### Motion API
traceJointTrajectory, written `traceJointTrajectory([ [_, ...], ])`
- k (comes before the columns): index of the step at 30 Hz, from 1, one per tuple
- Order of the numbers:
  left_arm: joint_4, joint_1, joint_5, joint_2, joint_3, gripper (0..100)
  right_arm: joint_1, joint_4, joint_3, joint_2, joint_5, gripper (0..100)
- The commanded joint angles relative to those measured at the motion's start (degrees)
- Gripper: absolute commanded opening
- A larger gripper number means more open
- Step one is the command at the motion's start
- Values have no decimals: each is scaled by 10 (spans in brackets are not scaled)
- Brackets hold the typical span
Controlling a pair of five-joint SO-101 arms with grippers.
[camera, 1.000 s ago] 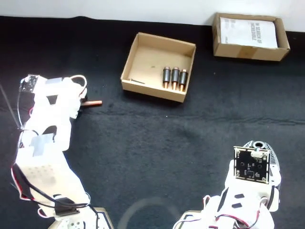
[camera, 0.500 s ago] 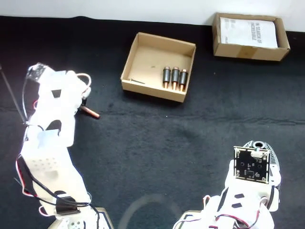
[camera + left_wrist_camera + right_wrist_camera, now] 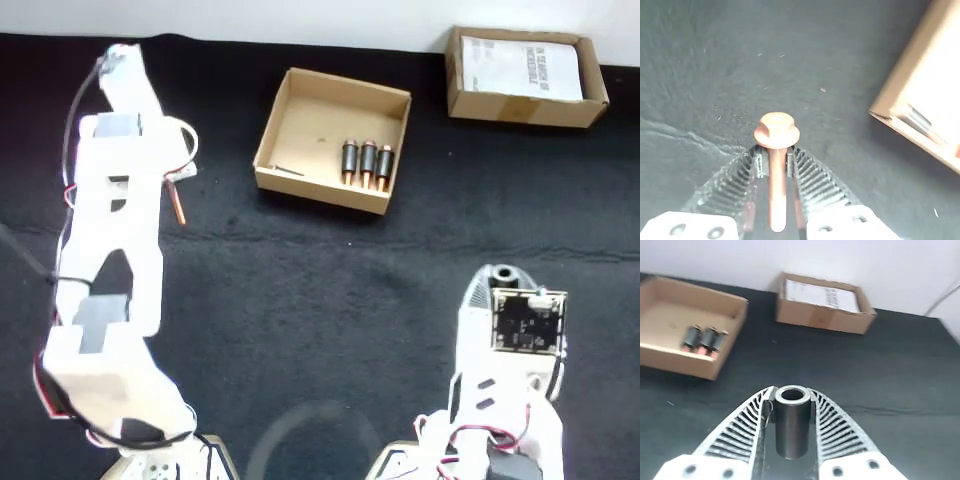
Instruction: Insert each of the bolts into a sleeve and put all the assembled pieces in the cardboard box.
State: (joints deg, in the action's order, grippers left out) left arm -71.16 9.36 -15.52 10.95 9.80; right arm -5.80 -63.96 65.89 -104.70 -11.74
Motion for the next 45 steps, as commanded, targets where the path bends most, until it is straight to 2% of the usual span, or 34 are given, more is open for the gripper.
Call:
traceJointTrajectory([
  [1,-48,-42,34,-95,26,8,62,44,36,0,68,7],
  [8,-132,-136,45,-186,26,8,214,112,117,0,93,7],
  [14,-131,-235,43,-227,26,8,340,140,172,0,96,7],
  [21,-130,-345,42,-235,26,8,431,233,250,-2,97,7],
  [24,-107,-362,39,-233,25,8,436,284,270,-2,97,7],
  [29,-18,-335,-78,-230,24,8,434,351,305,-2,95,7],
  [31,14,-330,-105,-233,7,8,433,369,312,-2,94,7],
  [38,71,-327,-113,-270,-98,8,370,429,329,-1,94,7],
  [45,296,-332,-109,-401,-322,8,341,473,367,-1,96,7],
])
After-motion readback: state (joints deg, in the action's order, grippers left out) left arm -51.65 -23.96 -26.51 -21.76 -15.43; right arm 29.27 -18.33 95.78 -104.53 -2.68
